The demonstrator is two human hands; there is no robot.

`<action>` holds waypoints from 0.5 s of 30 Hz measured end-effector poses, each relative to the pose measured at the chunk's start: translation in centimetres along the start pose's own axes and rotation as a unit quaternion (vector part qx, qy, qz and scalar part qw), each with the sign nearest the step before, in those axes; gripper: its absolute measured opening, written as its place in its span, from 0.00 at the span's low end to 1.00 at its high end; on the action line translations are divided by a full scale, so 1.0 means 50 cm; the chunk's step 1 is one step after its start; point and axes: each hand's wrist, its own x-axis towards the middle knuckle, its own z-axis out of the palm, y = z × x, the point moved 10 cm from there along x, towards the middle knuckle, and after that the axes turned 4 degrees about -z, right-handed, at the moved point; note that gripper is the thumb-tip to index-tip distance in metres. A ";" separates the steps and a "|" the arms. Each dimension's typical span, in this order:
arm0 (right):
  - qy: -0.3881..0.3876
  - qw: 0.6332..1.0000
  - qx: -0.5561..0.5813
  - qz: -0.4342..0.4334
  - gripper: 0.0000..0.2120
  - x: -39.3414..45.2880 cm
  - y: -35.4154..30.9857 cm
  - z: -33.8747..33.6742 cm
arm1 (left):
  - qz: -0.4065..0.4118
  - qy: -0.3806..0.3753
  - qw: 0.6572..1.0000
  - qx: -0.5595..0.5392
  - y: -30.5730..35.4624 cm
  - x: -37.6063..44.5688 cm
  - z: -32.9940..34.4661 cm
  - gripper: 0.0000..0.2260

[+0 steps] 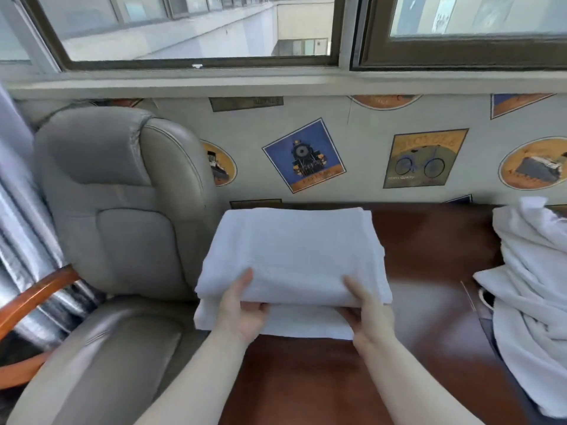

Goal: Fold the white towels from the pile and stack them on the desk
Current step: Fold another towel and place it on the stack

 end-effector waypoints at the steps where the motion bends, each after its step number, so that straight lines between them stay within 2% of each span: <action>1: 0.023 1.000 0.002 -0.005 0.28 0.011 0.016 -0.013 | 0.004 -0.001 1.000 0.004 0.003 0.016 -0.015 0.19; 5: 0.053 0.996 -0.003 -0.078 0.26 0.025 -0.020 -0.028 | 0.025 0.002 1.000 0.014 0.027 0.034 -0.030 0.14; 8: 0.091 0.989 -0.049 -0.104 0.23 0.008 -0.019 -0.039 | 0.032 0.074 0.995 0.060 0.037 0.025 -0.051 0.14; 9: 0.136 0.980 -0.083 -0.123 0.26 -0.011 -0.020 -0.054 | 0.044 0.105 0.991 0.068 0.043 0.018 -0.068 0.15; 10: 0.188 0.957 -0.130 -0.176 0.32 -0.032 -0.043 -0.067 | 0.077 0.131 0.986 0.072 0.059 0.010 -0.083 0.15; 11: 0.232 0.920 -0.181 -0.260 0.37 -0.056 -0.085 -0.072 | 0.142 0.160 0.974 0.072 0.088 -0.003 -0.095 0.17; 12: 0.258 0.868 -0.221 -0.362 0.40 -0.091 -0.134 -0.062 | 0.247 0.199 0.943 0.096 0.134 -0.037 -0.100 0.21; 13: 0.248 0.815 -0.247 -0.463 0.39 -0.123 -0.176 -0.029 | 0.381 0.214 0.885 0.160 0.184 -0.084 -0.076 0.26; 14: 0.191 0.779 -0.272 -0.531 0.37 -0.135 -0.196 0.027 | 0.508 0.182 0.802 0.256 0.210 -0.119 -0.022 0.29; 15: 0.101 0.761 -0.311 -0.560 0.33 -0.130 -0.195 0.105 | 0.580 0.107 0.721 0.363 0.196 -0.132 0.056 0.30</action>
